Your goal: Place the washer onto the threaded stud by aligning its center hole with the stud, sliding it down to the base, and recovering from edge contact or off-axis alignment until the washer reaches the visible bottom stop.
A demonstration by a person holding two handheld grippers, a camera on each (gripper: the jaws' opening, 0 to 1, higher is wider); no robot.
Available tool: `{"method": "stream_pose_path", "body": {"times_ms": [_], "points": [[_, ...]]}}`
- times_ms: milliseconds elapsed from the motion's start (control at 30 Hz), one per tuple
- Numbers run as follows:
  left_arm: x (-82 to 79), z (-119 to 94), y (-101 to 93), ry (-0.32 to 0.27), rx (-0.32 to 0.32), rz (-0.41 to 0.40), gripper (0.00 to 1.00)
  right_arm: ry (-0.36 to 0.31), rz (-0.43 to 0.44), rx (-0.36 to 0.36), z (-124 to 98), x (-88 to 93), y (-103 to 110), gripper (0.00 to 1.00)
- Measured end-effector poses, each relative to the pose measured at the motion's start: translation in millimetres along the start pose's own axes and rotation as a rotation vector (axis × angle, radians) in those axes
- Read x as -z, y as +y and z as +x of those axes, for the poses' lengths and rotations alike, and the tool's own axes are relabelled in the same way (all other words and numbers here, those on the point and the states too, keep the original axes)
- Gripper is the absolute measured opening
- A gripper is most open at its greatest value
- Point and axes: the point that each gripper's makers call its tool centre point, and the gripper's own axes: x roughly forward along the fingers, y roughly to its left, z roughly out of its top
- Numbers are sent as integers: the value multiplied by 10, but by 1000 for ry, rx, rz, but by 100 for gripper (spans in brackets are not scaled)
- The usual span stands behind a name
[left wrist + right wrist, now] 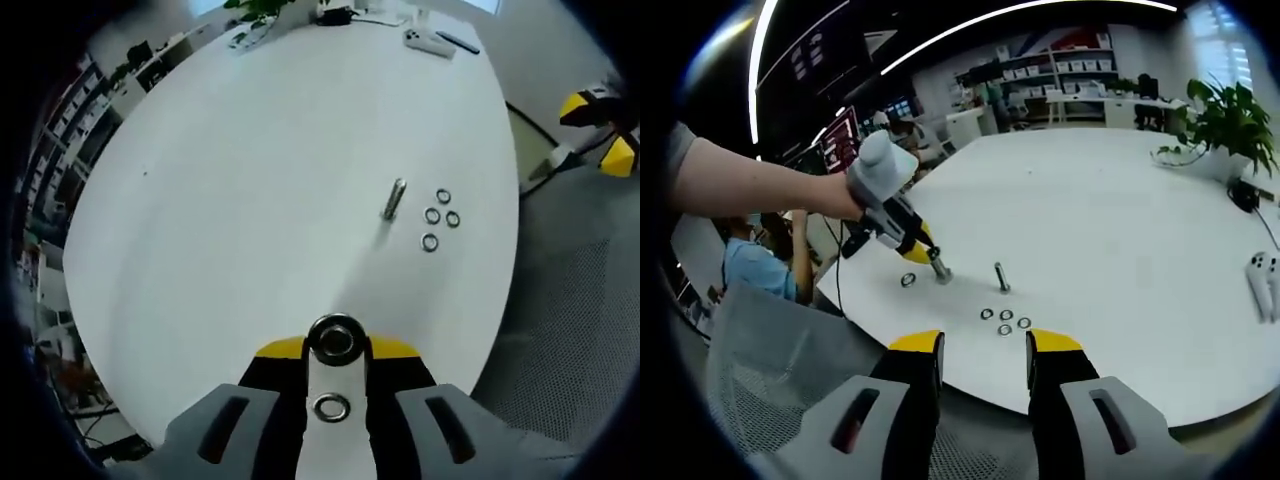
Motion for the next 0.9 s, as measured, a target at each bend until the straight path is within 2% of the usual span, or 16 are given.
{"method": "stream_pose_path", "body": {"times_ms": [567, 900], "points": [[103, 357, -26, 72, 22, 30, 19, 14, -13, -2, 10, 19, 8, 35], [105, 444, -39, 77, 32, 36, 19, 16, -11, 4, 15, 23, -15, 35]]}}
